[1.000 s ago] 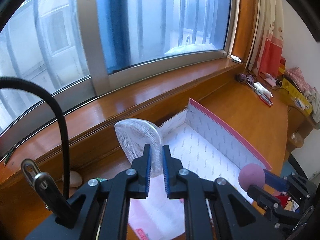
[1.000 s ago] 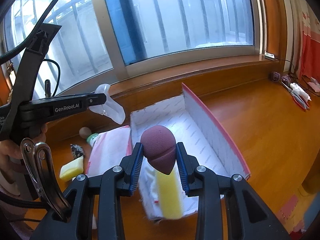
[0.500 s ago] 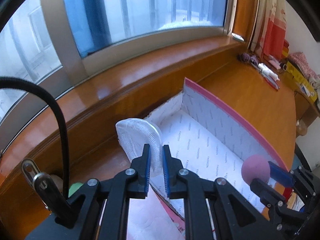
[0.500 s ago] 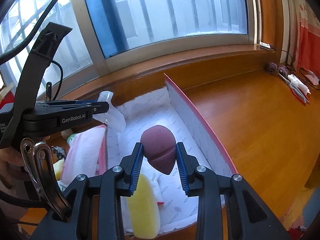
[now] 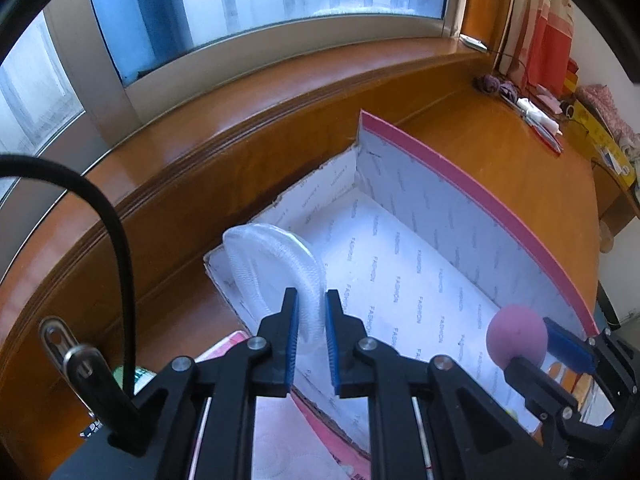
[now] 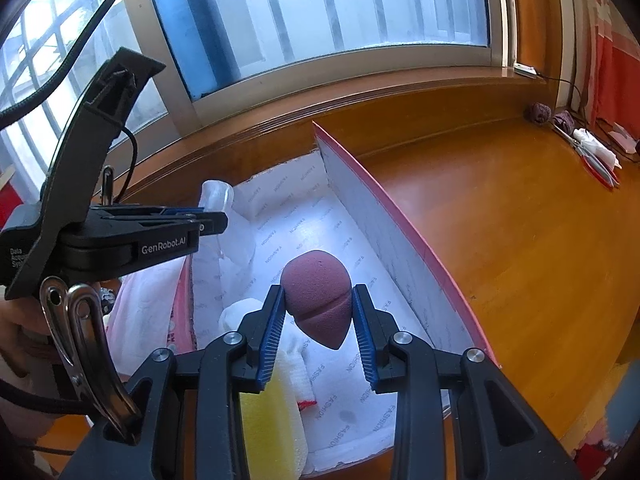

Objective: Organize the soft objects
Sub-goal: 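Carry the mesh bag and purple sponge in both grippers over the pink-and-white box, then open the left gripper to drop the mesh bag while the right gripper releases the sponge into the box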

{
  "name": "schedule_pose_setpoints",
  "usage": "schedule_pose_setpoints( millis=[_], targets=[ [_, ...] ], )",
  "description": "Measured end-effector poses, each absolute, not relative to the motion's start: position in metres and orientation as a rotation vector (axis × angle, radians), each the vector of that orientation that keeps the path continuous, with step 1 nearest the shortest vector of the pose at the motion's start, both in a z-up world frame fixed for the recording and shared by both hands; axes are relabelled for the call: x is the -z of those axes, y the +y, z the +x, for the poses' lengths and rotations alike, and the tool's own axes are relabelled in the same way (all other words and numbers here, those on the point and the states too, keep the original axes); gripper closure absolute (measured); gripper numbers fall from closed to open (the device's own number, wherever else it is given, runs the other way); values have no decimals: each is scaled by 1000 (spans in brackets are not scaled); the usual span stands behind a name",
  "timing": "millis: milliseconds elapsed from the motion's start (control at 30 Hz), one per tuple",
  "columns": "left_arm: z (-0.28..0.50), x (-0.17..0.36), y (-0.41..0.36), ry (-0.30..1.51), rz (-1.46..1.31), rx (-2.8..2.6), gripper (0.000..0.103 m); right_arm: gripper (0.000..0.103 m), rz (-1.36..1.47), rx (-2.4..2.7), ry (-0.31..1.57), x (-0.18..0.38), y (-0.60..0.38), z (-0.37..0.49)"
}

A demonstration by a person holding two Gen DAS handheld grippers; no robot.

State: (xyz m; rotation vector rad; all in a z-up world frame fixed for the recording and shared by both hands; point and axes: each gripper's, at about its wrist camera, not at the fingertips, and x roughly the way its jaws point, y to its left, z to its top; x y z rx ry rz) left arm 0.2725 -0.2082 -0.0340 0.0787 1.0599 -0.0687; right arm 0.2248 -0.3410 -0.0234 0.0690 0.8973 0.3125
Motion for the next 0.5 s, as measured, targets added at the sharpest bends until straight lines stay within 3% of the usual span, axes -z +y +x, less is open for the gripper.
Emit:
schedule_pose_setpoints(
  millis=[133, 300, 500],
  targets=[
    [271, 33, -211, 1062, 92, 82, 72, 68, 80, -313, 895, 23, -342, 225],
    [270, 33, -217, 1078, 116, 98, 61, 57, 77, -293, 890, 21, -342, 225],
    [270, 34, -221, 1088, 120, 106, 50, 53, 91, -277, 885, 18, -345, 225]
  ],
)
